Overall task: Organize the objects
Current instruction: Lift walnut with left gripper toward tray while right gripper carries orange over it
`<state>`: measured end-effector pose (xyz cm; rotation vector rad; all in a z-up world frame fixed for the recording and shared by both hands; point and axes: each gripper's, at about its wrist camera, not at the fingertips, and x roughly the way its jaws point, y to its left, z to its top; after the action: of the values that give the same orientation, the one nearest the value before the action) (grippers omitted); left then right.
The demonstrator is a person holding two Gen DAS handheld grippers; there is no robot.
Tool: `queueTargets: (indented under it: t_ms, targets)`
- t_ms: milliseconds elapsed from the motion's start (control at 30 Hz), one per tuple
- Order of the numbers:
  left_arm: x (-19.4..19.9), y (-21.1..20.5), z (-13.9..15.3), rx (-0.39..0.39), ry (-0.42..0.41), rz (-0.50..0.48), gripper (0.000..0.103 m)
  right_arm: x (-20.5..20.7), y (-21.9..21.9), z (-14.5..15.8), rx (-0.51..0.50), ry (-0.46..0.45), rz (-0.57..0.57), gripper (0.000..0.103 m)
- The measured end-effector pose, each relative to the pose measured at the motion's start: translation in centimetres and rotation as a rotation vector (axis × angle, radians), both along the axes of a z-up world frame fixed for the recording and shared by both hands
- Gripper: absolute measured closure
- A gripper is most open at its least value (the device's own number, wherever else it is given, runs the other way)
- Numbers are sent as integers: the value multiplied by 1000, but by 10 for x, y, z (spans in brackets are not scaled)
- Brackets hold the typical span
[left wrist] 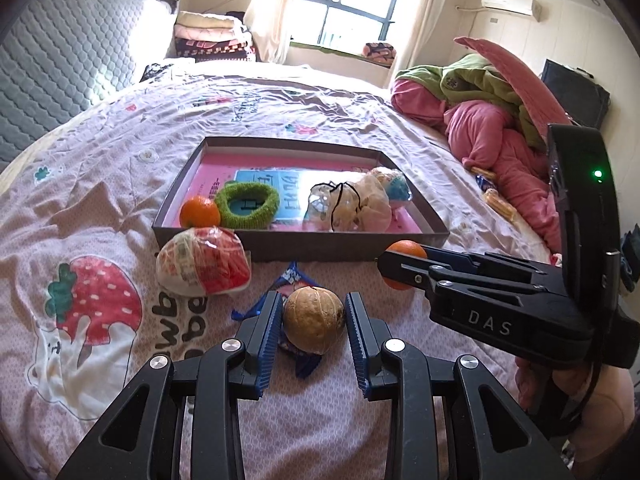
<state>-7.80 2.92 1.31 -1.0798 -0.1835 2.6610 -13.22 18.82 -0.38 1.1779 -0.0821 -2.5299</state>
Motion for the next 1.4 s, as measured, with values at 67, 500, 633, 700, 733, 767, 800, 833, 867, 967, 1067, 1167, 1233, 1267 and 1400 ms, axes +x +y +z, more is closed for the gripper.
queueTargets:
  t_ms: [67, 500, 633, 700, 733, 767, 800, 833, 867, 967, 1067, 1167, 1233, 1267, 1400]
  targets:
    - [-5, 1, 2, -1, 2, 4, 70, -1, 1, 2, -4, 7, -5, 68]
    - [-41, 1, 14, 21, 18, 52, 70, -11, 10, 17, -48, 52, -57, 68]
    - [-47, 3, 19, 26, 26, 56, 70, -14, 11, 21, -54, 61, -63, 68]
    - [-50, 3, 22, 35, 27, 58, 70, -15, 11, 23, -57, 65, -68, 68]
    - [-52, 2, 23, 42, 29, 61, 70, -16, 12, 25, -57, 68, -70, 68]
    - [-53, 3, 25, 40, 31, 63, 70, -16, 12, 27, -58, 73, -72, 68]
    - [-55, 3, 27, 34, 35, 66, 70, -17, 13, 29, -61, 77, -75, 68]
    - [-56, 4, 29, 30, 40, 67, 70, -17, 14, 30, -62, 82, -79, 68]
    - [-58, 5, 30, 25, 44, 70, 70, -18, 15, 32, -64, 88, -86, 68]
    - [-64, 9, 32, 18, 43, 62, 70, -21, 18, 37, -76, 100, -102, 68]
    - [-69, 11, 35, 14, 49, 58, 70, -24, 20, 41, -81, 108, -111, 68]
    - [-74, 9, 38, 23, 53, 64, 70, -28, 23, 47, -83, 120, -118, 68]
    - [-77, 6, 40, 28, 55, 68, 70, -32, 25, 51, -89, 128, -124, 68]
    - [-79, 5, 41, 31, 58, 71, 70, -33, 27, 52, -90, 130, -128, 68]
    - [-86, 4, 45, 36, 60, 73, 70, -38, 30, 57, -93, 143, -144, 68]
